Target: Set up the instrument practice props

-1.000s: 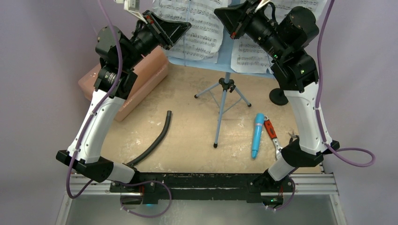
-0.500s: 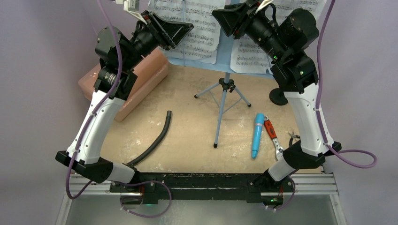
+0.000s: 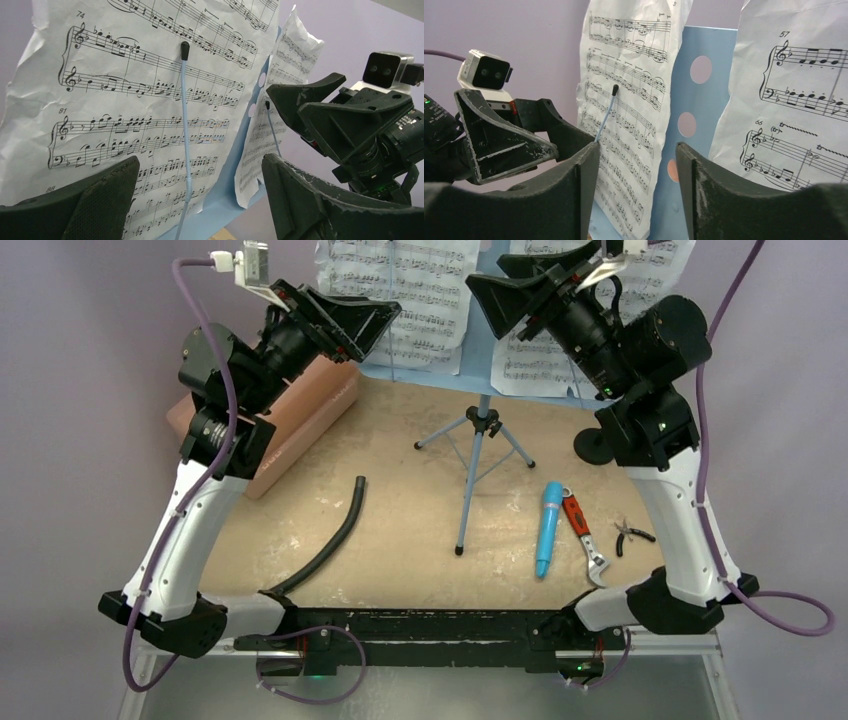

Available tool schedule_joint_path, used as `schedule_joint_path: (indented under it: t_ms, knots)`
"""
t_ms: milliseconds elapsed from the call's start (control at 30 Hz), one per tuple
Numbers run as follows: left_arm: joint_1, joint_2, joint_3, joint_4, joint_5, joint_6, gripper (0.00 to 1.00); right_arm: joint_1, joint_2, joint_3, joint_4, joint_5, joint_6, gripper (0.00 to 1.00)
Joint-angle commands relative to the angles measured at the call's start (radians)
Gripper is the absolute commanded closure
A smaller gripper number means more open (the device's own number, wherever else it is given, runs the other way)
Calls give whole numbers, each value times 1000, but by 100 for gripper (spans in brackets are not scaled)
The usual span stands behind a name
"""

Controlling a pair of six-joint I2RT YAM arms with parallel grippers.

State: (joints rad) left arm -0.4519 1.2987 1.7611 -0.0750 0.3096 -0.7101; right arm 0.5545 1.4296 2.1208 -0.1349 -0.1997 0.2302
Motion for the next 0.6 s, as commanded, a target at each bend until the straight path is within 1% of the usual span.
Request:
schedule_joint_path:
  t_ms: [0, 100, 233, 367, 567]
  knots:
    - [2, -63, -46, 59, -51, 24, 7, 2, -79, -99, 156, 1, -1, 33]
    - [2, -88, -73, 95, -67, 28, 5, 2, -104, -144, 181, 2, 2, 26]
    - [2, -114, -101, 108, -87, 34, 4, 2, -139, -199, 209, -24, -19, 15]
    - [3, -134, -120, 112, -103, 37, 3, 2, -189, -279, 283, -30, -45, 3]
    - [2, -155, -141, 111, -116, 43, 2, 2, -220, -326, 320, -35, -50, 2]
